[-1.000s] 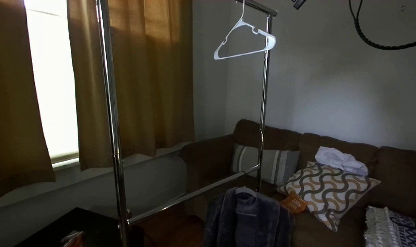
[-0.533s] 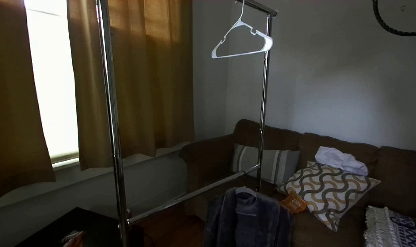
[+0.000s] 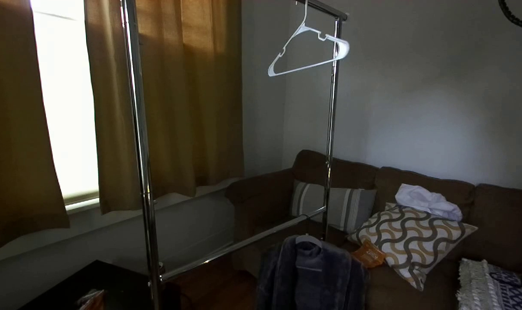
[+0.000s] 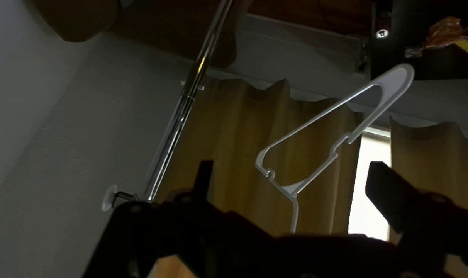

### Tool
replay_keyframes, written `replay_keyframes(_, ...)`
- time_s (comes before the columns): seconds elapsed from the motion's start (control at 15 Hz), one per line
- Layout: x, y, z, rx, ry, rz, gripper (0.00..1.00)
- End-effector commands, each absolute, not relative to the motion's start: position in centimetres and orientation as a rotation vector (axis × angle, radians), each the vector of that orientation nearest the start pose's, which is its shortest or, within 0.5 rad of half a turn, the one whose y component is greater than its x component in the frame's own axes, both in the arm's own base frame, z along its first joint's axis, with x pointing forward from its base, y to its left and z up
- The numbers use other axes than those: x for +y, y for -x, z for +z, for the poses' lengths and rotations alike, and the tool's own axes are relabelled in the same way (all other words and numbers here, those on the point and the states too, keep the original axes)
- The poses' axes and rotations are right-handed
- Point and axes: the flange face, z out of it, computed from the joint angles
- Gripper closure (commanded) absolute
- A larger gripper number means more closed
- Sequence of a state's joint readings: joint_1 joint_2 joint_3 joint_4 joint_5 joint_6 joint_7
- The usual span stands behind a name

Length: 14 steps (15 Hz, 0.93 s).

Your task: Pick up the white coat hanger and hang it on the top silver rail

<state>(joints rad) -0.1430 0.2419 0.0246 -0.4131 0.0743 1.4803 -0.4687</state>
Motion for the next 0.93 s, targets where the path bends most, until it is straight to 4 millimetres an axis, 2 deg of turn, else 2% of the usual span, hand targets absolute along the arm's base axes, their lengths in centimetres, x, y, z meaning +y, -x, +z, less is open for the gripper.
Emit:
replay_keyframes(0.0,-5.4,-43.8,97.6,-0.557,3.065,-1.292,0.0)
replay_keyframes(0.4,-5.7,-41.7,98.7,-0.496,3.105,-1.311,0.0)
replay_keyframes(0.47,-5.9,-43.3,98.0,-0.517,3.073,-1.314,0.0)
replay_keyframes(0.87,-6.0,-42.9,98.2,-0.512,3.079,-1.317,0.0)
